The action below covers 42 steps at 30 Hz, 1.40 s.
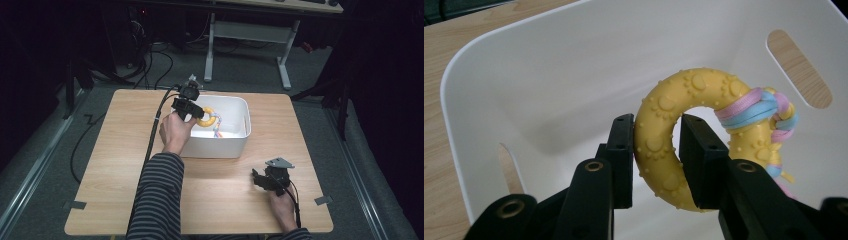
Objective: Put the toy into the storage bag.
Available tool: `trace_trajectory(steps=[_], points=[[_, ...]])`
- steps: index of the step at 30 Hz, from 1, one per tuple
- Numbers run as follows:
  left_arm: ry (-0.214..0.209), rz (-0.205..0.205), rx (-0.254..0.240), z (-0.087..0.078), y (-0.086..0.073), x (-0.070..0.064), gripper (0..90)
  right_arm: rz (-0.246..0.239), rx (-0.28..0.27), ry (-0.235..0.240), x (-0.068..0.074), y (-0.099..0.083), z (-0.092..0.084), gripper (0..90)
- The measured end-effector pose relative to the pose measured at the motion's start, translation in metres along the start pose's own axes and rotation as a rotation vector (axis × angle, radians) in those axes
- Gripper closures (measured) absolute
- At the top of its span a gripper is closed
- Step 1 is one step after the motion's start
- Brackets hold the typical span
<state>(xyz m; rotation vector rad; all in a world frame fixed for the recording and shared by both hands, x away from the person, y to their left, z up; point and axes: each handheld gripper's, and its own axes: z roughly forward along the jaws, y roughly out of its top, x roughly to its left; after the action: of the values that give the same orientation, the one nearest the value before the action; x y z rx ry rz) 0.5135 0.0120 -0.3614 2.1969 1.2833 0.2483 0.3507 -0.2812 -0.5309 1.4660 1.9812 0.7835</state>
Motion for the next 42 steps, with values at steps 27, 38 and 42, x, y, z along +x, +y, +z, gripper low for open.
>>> trace_trajectory(steps=[27,38,42], points=[[-0.027,0.048,0.079,0.009,-0.013,-0.009,67.7,-0.001,-0.001,0.0,0.0,0.0,0.0,27.3],[-0.046,0.068,0.102,0.011,-0.017,-0.014,67.7,-0.001,-0.001,0.0,0.0,0.0,0.0,27.5],[-0.048,0.082,0.114,0.012,-0.018,-0.016,67.7,-0.002,-0.002,-0.001,0.0,0.0,0.0,27.5]])
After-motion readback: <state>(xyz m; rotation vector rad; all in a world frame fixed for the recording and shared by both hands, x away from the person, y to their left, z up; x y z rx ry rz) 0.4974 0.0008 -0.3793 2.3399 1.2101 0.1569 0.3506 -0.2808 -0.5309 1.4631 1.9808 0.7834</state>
